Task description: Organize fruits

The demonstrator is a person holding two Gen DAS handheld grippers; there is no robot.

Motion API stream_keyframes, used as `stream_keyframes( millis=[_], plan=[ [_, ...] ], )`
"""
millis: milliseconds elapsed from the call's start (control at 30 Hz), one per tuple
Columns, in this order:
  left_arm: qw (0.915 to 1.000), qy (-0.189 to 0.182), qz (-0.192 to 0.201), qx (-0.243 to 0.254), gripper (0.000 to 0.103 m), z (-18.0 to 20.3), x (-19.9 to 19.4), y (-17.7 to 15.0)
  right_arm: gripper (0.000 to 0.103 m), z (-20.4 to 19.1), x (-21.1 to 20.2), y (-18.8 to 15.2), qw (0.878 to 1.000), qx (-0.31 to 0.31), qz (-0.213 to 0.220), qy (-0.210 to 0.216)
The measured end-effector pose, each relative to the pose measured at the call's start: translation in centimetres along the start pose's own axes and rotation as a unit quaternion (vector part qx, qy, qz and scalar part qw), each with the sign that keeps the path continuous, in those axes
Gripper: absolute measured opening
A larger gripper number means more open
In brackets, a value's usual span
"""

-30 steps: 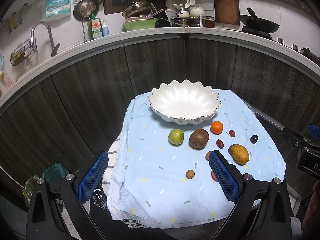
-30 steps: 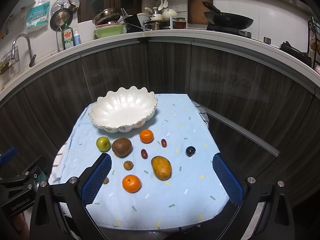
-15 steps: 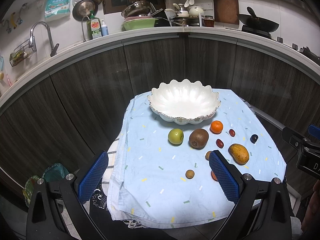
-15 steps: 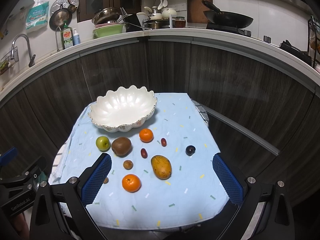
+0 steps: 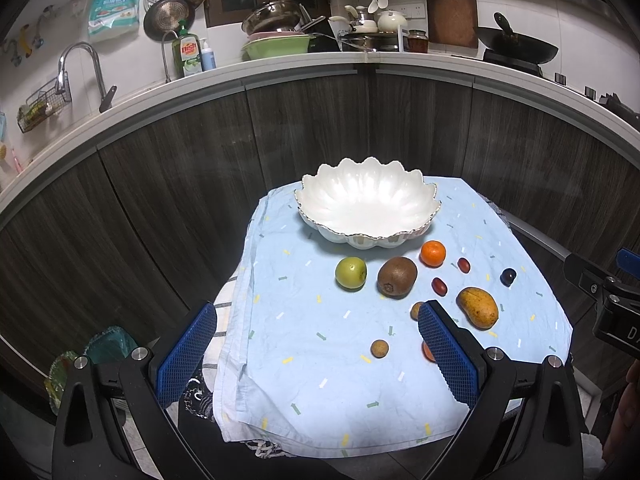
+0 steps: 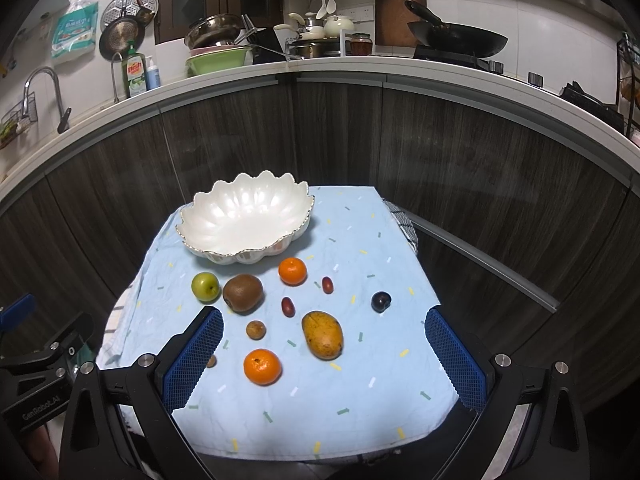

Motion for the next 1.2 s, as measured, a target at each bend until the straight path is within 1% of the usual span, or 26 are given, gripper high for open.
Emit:
stream_keyframes(
  millis=[800,1200],
  plan=[
    [1.0000,0.000,0.003,0.001,0.102,0.41,0.03,-0.29,0.102,0.01,-0.07,-0.16,1.000,0.002,-0.001,0.000],
    [1.0000,-0.004,0.006,0.007,0.102,0.52,-0.25,0.17,0.102,-0.06,-0.16,0.07,1.000,0.001,0.003,0.001]
  ],
)
Point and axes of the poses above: each gripper's, at about its wrist camera, not at the fingertips, and x roughly the way its jaws point, z to its right, y to its top, the point moved 10 cm from there along x, roughly the way its jaws point, and after that the axes turned 1 degree about x, right-handed, at the moved point
